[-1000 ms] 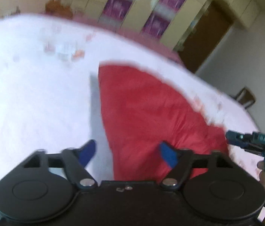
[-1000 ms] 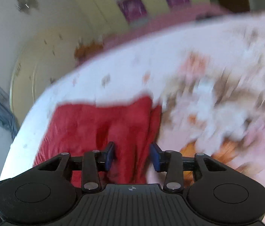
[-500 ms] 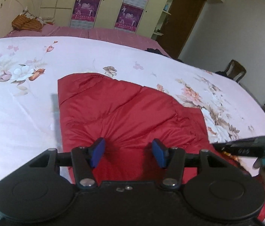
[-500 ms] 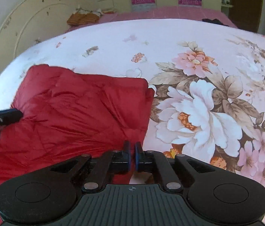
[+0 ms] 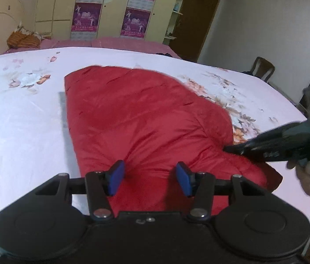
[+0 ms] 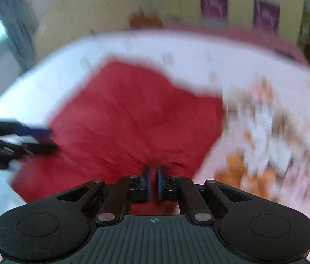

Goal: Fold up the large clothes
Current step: 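Press the folded jacket flat and open both grippers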

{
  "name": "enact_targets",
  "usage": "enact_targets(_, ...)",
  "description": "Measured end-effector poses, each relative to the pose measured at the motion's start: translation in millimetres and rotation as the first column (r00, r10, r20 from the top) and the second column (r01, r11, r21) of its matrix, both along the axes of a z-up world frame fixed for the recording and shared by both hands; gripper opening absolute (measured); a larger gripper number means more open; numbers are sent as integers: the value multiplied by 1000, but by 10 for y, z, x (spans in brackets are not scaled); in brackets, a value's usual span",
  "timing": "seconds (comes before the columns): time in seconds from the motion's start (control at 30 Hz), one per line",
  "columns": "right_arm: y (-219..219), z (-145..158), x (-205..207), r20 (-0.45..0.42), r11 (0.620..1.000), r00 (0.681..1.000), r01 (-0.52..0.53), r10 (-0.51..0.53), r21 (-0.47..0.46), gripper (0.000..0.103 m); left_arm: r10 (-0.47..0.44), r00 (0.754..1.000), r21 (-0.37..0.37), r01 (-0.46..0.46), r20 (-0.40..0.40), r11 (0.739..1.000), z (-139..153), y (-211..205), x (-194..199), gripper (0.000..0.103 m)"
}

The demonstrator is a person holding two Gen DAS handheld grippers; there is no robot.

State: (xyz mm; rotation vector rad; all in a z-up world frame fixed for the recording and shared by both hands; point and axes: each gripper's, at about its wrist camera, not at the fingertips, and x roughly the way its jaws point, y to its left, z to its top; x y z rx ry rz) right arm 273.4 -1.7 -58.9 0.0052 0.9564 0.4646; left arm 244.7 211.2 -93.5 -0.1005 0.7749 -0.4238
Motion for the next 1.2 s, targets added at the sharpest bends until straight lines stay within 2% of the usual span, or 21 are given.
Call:
enact_targets(0.07,-28,-58,53,-27,999,999,26,-25,25,3,24,1000,0,-24,-6,1000,-30,-28,-3,51)
enact_targets(0.13,-2,23,36,-16,1000,1000,22,-21,7,4,33,999,9,-33,-7,999,-6,-26,-15,51)
enact_targets(0.2,-30,175,-75,21,1000,1000,22,-22,11,4,52,999,-5,-52,-14,999,65,9,-65,49)
enact_targets(0.33,-87,546,-412,101,997,995,-22,15,71,4,65,998,-24,-64,27,998,299,42,-327,49)
enact_targets(0.4,-78,604,-560,125,994,991,-59,47,97,4,59,997,-26,-58,40,998,361,7,-471,49)
enact_targets(0.47,-21,598,-693,134,989,987,-105,91,103,4,71,997,-6,-71,37,997,353,-50,-561,49)
enact_targets(0.53,58,436,-734,125,991,985,-128,121,48,4,93,996,39,-94,18,995,260,-120,-576,48)
enact_targets(0.57,76,313,-706,109,992,987,-124,120,30,4,102,995,48,-103,11,994,203,-135,-576,47)
enact_targets(0.67,63,50,-627,65,994,994,-93,89,59,4,117,993,73,-118,14,990,55,-188,-579,48)
enact_targets(0.83,113,-113,-606,58,996,997,-61,57,71,3,129,991,123,-132,29,984,-35,-270,-575,49)
enact_targets(1.03,94,-5,-659,49,998,998,-31,29,59,4,149,988,147,-153,36,977,53,-305,-641,47)
enact_targets(1.1,2,135,-738,49,995,999,-24,19,97,4,164,985,143,-169,45,975,155,-314,-715,47)
enact_targets(1.2,-199,443,-953,90,986,996,2,-17,165,4,172,979,117,-185,111,976,417,-347,-967,47)
